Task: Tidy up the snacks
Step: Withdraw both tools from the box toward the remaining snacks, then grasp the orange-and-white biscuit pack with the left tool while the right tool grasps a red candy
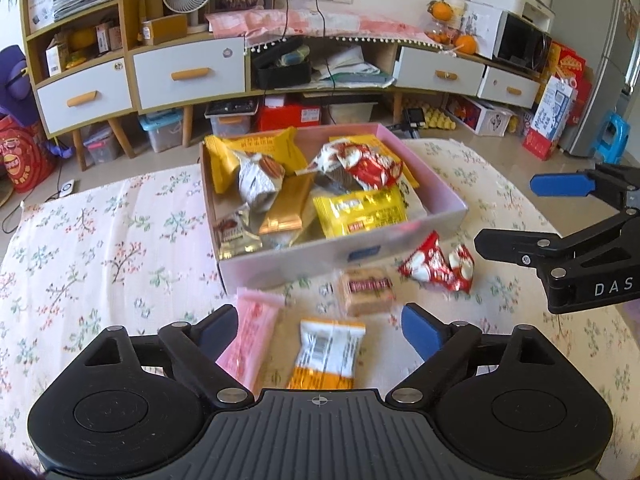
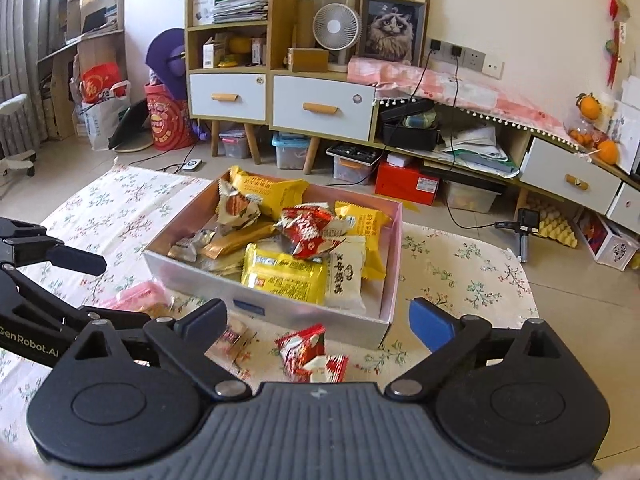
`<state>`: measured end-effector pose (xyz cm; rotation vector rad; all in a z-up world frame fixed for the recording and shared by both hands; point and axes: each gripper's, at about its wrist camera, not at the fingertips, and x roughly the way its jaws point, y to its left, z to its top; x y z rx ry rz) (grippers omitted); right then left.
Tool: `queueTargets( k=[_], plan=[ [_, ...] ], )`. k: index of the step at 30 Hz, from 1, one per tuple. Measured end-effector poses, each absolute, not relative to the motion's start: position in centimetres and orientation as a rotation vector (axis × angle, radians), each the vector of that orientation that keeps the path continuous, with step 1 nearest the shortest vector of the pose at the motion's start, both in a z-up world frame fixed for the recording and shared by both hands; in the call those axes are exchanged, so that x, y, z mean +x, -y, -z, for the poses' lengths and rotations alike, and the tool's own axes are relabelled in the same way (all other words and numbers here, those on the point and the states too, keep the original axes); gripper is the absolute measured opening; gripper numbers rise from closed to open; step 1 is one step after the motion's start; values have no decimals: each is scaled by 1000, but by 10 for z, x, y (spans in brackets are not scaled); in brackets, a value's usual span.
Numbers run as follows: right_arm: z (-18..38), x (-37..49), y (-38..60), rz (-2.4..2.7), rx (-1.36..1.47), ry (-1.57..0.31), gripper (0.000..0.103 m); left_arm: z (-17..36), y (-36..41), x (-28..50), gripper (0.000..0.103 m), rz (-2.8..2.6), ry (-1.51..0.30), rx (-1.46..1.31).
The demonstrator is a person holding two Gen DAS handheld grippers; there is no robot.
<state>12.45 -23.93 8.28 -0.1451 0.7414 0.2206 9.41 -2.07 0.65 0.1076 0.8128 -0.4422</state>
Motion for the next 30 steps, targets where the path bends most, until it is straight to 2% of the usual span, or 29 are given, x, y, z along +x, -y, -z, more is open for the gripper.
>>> queueTargets(
  k=[4, 15, 30],
  plan=[
    [-78, 117, 239, -226, -158, -747, 101, 2, 18, 82, 97, 454, -809, 115],
    [-50, 101, 232, -283, -262, -811, 103, 32, 15, 66, 100, 468, -851, 160],
    [-21, 100, 253, -245, -183, -927, 103, 59, 6, 46, 100, 577, -842, 172]
  ],
)
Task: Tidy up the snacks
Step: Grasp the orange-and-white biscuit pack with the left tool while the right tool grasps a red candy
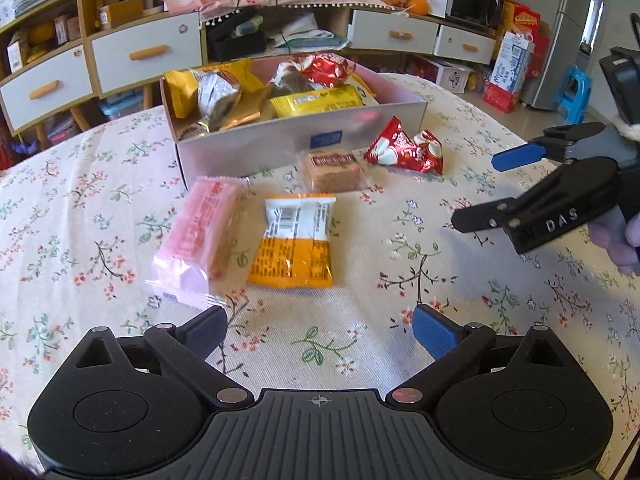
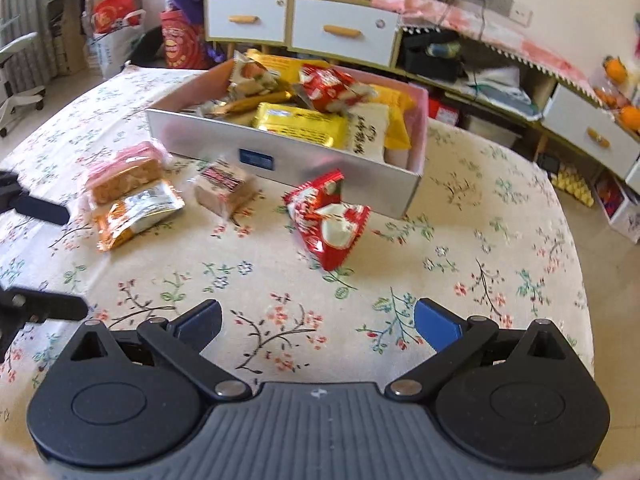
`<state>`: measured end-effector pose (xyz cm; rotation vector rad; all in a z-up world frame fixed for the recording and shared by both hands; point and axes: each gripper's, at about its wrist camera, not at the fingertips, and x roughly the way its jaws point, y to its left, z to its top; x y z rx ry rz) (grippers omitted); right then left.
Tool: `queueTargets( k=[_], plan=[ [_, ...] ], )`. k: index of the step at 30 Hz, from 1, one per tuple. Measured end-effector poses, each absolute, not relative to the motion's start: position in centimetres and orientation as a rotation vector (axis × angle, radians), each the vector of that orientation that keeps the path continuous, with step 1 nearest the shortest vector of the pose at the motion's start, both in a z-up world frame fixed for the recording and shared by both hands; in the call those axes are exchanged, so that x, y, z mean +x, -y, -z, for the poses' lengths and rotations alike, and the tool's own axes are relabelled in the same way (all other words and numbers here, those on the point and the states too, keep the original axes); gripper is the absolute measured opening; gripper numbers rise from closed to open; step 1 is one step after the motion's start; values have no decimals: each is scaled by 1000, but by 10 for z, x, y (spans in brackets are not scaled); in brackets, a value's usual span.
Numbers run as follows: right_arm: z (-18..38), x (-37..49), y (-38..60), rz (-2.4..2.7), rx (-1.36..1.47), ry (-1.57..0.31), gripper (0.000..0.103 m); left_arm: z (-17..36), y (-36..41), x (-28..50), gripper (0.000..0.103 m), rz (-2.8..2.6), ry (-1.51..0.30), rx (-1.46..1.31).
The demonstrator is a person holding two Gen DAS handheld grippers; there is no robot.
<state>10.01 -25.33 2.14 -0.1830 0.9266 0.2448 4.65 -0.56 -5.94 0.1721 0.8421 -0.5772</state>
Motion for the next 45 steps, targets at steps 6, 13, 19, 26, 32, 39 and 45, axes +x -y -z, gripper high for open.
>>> queueTargets(
  k=[6, 13, 19, 26, 32, 39, 45],
  plan=[
    [-12, 108, 257, -230, -142, -953, 103, 67, 9, 47, 100, 586, -804, 160],
    [-10, 120, 258, -221, -107, -932, 103, 69, 15, 56, 98, 574, -756, 137],
    [-8, 133, 257, -194, -80, -914, 102, 68, 15, 66, 89, 540, -740, 95],
    [-8, 145, 258, -162, -56, -897, 96, 57, 17, 71, 72, 499, -806, 153],
    [-8, 145, 256, -170, -72, -883, 94, 44, 13, 63, 72, 507, -765, 208],
    [-9, 150, 253, -191, -75, -869, 87, 35, 23, 69, 71, 560, -736, 200],
    [-10, 150, 251, -209, -75, -865, 79, 44, 36, 87, 53, 560, -805, 186]
  ],
)
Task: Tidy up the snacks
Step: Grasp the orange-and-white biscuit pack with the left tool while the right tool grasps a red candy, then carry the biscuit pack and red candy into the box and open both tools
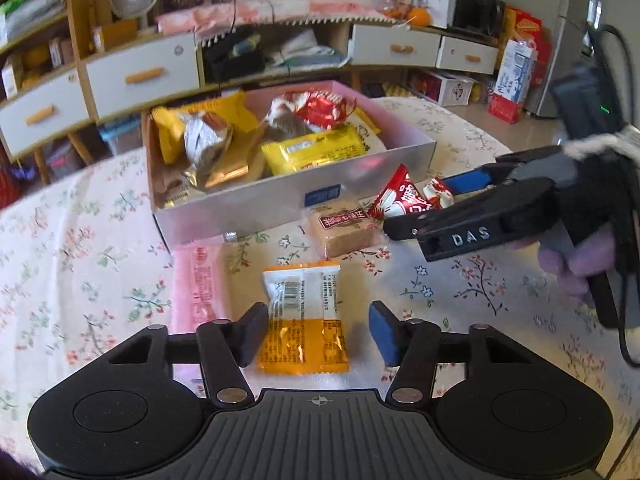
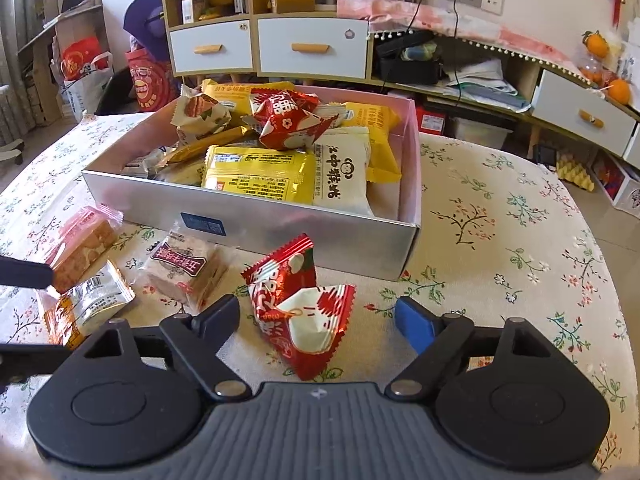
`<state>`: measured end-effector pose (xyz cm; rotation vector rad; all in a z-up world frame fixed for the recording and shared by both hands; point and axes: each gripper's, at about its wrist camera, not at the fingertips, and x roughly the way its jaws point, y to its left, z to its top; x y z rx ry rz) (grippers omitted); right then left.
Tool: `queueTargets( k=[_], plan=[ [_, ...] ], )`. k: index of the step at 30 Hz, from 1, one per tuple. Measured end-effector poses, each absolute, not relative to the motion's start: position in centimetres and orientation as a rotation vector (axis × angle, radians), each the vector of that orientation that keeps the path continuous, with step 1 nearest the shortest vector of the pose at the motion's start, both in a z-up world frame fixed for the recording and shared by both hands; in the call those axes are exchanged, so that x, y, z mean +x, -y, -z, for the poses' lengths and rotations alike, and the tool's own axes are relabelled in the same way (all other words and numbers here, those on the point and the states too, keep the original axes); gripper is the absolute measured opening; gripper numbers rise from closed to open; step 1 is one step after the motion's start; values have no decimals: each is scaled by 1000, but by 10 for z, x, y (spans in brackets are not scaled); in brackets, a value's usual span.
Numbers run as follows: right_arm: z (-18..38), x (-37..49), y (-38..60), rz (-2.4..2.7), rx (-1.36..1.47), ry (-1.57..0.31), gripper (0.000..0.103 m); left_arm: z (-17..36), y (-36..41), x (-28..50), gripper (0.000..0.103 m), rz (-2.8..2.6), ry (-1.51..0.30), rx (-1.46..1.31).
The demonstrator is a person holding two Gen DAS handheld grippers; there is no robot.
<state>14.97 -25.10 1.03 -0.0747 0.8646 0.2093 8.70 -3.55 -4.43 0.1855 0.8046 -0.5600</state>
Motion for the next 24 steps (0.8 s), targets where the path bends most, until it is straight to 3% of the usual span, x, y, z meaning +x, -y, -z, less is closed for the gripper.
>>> queueTargets(
  k=[11, 15, 19, 24],
  plan=[
    [-14, 148, 251, -244, -66, -866, 62, 54, 41, 107, 52, 480, -871, 150],
    [-15, 148, 251, -251, -64, -867, 54, 52, 43, 106, 40, 476, -866, 150],
    [-18, 148, 251, -261, -65, -868, 39, 51, 43, 105, 37, 468, -867, 148],
    [-22, 147, 254, -274, -51, -856, 35, 48, 41, 103, 37, 467, -864, 142]
  ],
)
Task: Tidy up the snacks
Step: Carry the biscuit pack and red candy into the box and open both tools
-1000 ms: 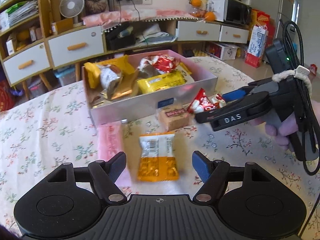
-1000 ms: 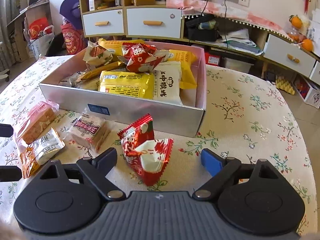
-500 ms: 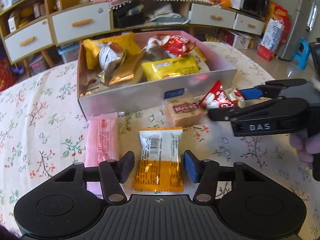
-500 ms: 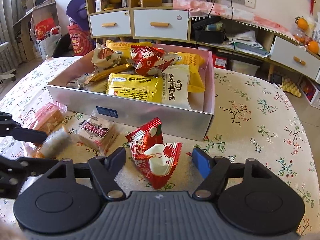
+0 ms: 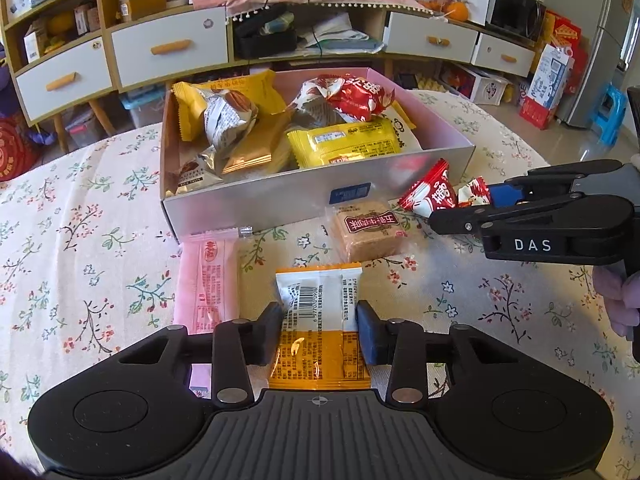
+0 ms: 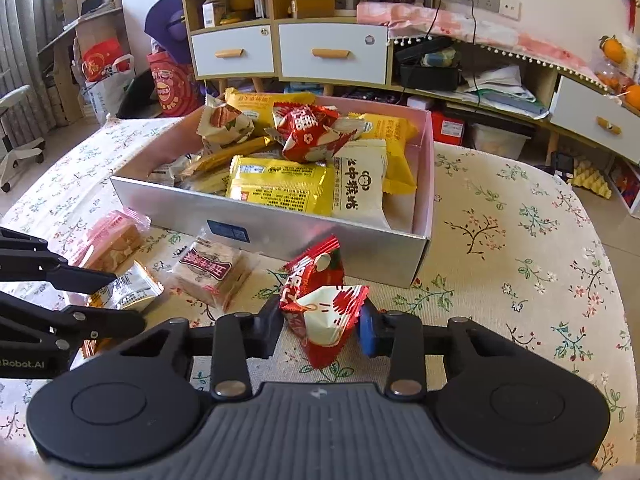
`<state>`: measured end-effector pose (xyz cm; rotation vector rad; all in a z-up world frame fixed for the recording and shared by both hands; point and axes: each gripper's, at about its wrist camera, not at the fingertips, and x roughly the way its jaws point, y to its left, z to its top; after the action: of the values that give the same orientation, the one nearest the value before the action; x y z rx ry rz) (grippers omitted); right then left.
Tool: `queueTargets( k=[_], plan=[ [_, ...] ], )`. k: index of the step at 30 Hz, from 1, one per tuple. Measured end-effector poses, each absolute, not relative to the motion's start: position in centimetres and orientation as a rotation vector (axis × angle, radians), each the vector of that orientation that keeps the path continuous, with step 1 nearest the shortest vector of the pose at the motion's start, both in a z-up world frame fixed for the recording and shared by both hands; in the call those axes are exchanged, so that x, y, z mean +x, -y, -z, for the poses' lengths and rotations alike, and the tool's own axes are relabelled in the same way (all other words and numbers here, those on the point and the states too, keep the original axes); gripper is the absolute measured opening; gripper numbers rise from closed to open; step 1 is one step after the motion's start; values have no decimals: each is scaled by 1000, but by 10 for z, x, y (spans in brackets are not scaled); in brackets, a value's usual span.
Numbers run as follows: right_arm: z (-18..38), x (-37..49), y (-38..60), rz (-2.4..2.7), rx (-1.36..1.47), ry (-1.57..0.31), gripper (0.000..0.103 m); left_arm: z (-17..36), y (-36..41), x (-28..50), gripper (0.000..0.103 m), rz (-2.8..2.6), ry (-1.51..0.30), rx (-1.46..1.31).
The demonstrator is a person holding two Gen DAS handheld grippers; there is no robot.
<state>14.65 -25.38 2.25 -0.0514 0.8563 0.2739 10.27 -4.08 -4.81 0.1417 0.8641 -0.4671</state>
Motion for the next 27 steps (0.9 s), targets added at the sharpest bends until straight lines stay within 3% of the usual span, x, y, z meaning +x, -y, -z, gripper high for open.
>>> queueTargets(
  k=[27],
  plan=[
    [-61, 134, 256, -329, 22, -752, 33, 2, 19, 105, 37, 435, -763, 50]
  ],
)
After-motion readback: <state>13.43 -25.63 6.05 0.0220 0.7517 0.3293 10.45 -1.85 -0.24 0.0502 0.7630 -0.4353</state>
